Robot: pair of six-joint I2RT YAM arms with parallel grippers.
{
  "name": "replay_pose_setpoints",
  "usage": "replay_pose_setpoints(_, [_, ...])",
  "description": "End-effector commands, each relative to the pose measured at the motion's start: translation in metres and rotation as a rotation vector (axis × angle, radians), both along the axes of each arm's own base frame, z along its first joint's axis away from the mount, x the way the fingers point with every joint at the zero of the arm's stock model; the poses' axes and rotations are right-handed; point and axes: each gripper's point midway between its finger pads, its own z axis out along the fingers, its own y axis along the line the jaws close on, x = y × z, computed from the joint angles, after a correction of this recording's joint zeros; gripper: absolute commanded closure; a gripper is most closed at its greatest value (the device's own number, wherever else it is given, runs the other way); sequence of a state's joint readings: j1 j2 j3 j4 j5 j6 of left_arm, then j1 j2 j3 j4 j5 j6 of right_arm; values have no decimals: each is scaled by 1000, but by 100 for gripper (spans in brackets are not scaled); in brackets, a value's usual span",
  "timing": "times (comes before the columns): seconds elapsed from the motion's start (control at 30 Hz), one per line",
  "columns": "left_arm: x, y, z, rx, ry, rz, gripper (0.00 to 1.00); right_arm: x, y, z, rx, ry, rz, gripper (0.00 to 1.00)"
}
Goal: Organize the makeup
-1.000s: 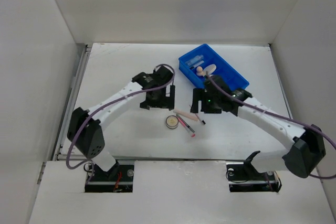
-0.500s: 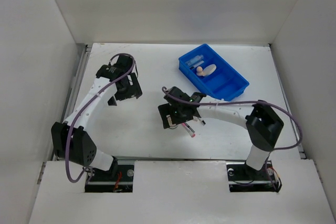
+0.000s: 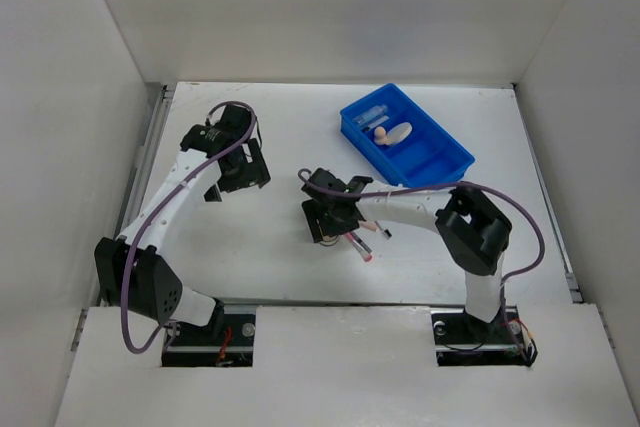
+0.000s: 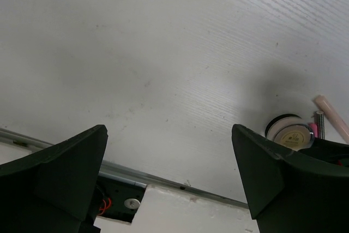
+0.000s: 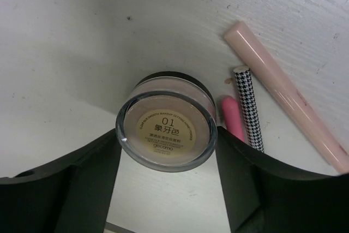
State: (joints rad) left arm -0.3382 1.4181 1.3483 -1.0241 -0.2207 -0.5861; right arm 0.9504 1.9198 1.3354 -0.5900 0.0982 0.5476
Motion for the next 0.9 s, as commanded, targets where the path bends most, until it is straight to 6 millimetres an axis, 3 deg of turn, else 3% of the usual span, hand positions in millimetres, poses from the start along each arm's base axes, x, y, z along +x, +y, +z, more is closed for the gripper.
replay_pose_setpoints(0.0, [-9,8,3,26,7,8,4,17,20,16,45,-67,-12,30])
replay_pose_setpoints(0.17, [-11,9,0,29,16,8,4,15,19,24,1,-105,-20,49])
replay_pose_setpoints(0.27, [-10,11,1,44,14,4,4,22,20,67,59,-171,-36,52])
replay_pose_setpoints(0.37, [-11,16,6,63,-1,12,4,42,2,113,106,-272,-116,56])
replay_pose_setpoints(0.43, [-12,17,8,64,-8,4,4,67,-34,117,87,-286,-212,56])
replay_pose_setpoints(0.5, [-12,17,11,60,-18,4,4,85,-59,134,119,-315,-297,56])
replay_pose_setpoints(0.53, [-12,17,11,60,-18,4,4,102,-85,138,115,-326,-369,56])
replay_pose_setpoints(0.63, [-13,16,11,56,-14,-7,4,132,-133,158,149,-369,-495,56])
replay_pose_setpoints(0.77, [-11,13,11,45,-20,-10,4,159,-183,158,116,-380,-601,56])
replay_pose_setpoints(0.87, [-10,11,13,34,-26,-13,4,180,-208,151,97,-381,-647,56])
